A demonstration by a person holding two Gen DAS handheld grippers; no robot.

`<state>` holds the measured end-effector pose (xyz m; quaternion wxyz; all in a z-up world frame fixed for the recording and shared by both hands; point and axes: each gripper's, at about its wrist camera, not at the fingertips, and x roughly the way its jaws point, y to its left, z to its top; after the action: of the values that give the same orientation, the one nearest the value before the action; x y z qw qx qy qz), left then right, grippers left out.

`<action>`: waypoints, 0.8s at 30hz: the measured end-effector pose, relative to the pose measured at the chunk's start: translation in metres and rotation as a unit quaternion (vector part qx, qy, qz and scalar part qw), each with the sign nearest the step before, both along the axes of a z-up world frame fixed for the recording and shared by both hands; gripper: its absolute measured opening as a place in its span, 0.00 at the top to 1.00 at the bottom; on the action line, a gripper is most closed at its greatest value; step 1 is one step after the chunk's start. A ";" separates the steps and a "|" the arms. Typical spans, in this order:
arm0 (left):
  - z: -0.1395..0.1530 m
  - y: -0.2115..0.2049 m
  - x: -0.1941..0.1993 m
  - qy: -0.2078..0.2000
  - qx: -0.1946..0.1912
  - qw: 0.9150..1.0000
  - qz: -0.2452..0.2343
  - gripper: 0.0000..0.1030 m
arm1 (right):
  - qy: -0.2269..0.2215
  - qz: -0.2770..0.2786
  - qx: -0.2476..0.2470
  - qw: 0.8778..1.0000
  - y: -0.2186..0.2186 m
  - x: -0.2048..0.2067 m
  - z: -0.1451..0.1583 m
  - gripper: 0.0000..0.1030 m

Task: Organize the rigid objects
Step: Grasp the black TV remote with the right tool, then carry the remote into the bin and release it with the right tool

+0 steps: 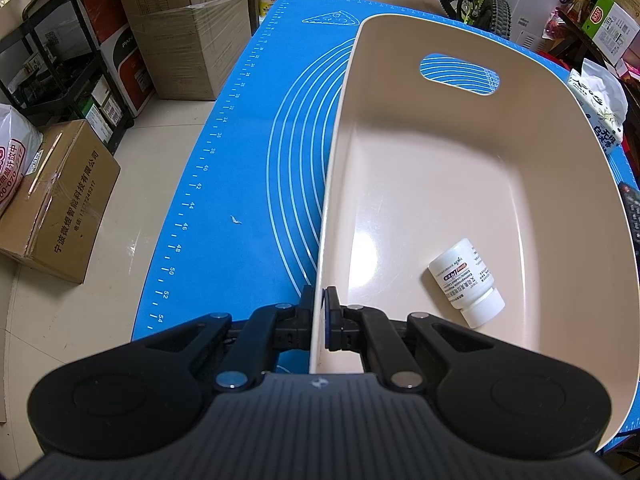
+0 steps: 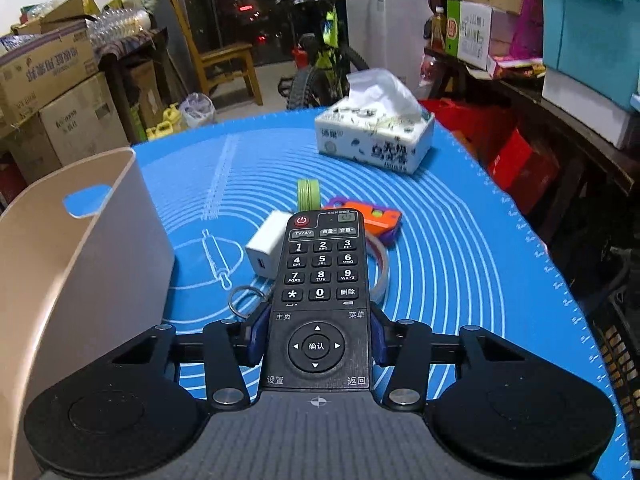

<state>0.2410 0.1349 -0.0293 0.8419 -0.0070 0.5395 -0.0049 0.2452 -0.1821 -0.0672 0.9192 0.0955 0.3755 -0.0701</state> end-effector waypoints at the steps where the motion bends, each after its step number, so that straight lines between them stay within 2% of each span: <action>1: 0.000 0.000 0.000 0.000 0.000 1.000 0.000 0.94 | -0.004 0.001 -0.001 1.000 -0.001 -0.002 0.003 0.47; 7: 0.000 0.000 0.000 0.000 0.000 1.000 0.000 0.94 | -0.028 0.006 0.001 1.000 -0.002 -0.008 0.022 0.47; 12: 0.000 0.000 0.000 0.000 0.000 1.000 0.000 0.94 | -0.061 0.025 0.002 0.998 0.008 -0.009 0.051 0.47; 19: 0.000 0.000 0.000 0.000 0.000 1.000 0.000 0.95 | -0.092 0.081 0.002 0.992 0.052 0.005 0.090 0.47; 24: -0.001 0.000 0.000 0.000 -0.001 1.000 0.000 0.94 | -0.096 0.120 0.001 0.988 0.088 0.021 0.100 0.47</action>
<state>0.2412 0.1348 -0.0299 0.8418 -0.0076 0.5397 -0.0052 0.2661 -0.0938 0.0333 0.9525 0.0574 0.2947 0.0506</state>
